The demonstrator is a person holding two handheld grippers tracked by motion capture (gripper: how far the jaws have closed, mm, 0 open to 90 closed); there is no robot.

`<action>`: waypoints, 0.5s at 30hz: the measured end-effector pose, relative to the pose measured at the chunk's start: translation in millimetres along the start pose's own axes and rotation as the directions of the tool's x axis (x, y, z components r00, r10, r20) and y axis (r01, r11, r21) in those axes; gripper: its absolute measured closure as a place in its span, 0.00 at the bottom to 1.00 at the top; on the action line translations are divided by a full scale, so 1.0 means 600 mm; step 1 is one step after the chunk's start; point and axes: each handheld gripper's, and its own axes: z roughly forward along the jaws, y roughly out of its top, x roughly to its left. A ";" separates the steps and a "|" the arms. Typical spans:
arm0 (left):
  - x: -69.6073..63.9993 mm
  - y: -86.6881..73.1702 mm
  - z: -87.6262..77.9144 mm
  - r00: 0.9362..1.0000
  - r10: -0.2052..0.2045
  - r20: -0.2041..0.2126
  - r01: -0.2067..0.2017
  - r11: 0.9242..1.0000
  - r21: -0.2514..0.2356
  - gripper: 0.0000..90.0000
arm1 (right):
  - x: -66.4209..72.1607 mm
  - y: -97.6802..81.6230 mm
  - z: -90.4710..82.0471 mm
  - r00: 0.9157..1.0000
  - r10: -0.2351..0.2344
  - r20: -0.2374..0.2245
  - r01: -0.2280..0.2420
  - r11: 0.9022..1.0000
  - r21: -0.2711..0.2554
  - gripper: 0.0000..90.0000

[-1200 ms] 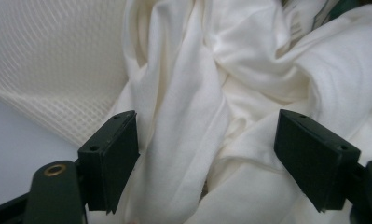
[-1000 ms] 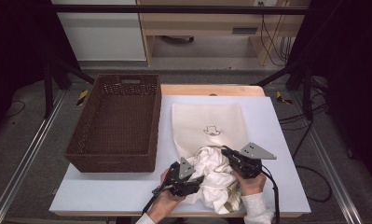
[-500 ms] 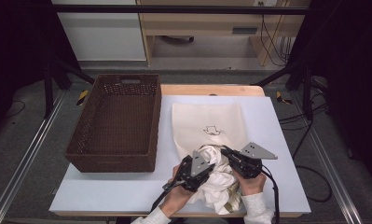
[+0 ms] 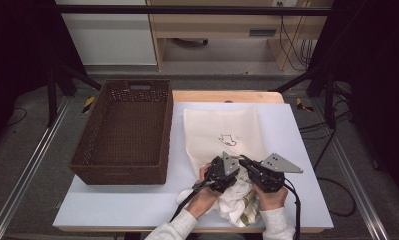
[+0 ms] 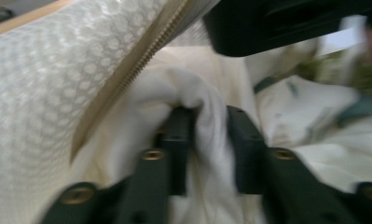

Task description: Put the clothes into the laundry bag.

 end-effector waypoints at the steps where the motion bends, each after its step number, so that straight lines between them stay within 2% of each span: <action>1: 0.001 -0.002 -0.012 1.000 -0.020 0.021 0.021 1.000 -0.005 0.59 | 0.000 -0.001 0.001 1.000 -0.005 0.004 0.005 1.000 0.006 0.97; 2: 0.000 -0.004 -0.025 0.999 -0.027 0.028 0.027 1.000 -0.003 0.46 | 0.000 -0.002 0.001 1.000 -0.001 0.006 0.001 1.000 0.010 0.97; 4: -0.003 -0.013 -0.054 1.000 0.016 -0.014 -0.016 1.000 -0.007 0.35 | -0.001 -0.003 0.002 1.000 -0.006 0.005 0.006 1.000 0.012 0.97; 5: -0.001 -0.019 -0.066 0.999 0.029 -0.037 -0.030 1.000 -0.007 0.31 | 0.000 -0.003 0.003 1.000 -0.006 0.009 0.006 1.000 0.016 0.97; 7: 0.011 -0.034 -0.086 0.998 0.023 -0.051 -0.023 1.000 0.011 0.27 | 0.001 -0.003 0.003 1.000 -0.007 0.011 0.007 1.000 0.022 0.97; 9: 0.028 -0.050 -0.095 0.995 0.015 -0.098 -0.011 0.999 0.039 0.23 | 0.001 -0.003 0.003 1.000 -0.014 0.014 0.013 1.000 0.024 0.97; 10: 0.038 -0.058 -0.097 0.994 0.008 -0.111 -0.002 0.999 0.054 0.22 | 0.001 -0.004 0.003 1.000 -0.017 0.019 0.016 1.000 0.026 0.97; 11: 0.049 -0.066 -0.096 0.994 -0.018 -0.109 0.025 0.998 0.061 0.21 | 0.000 -0.004 0.004 1.000 -0.020 0.022 0.019 0.999 0.028 0.97; 13: 0.068 -0.081 -0.087 0.993 -0.098 -0.063 0.103 0.992 0.071 0.20 | -0.001 -0.006 0.006 1.000 -0.011 0.019 0.011 0.999 0.033 0.97; 15: 0.076 -0.091 -0.067 0.991 -0.112 -0.068 0.119 0.987 0.104 0.21 | -0.002 -0.008 0.009 1.000 -0.010 0.018 0.010 0.999 0.043 0.97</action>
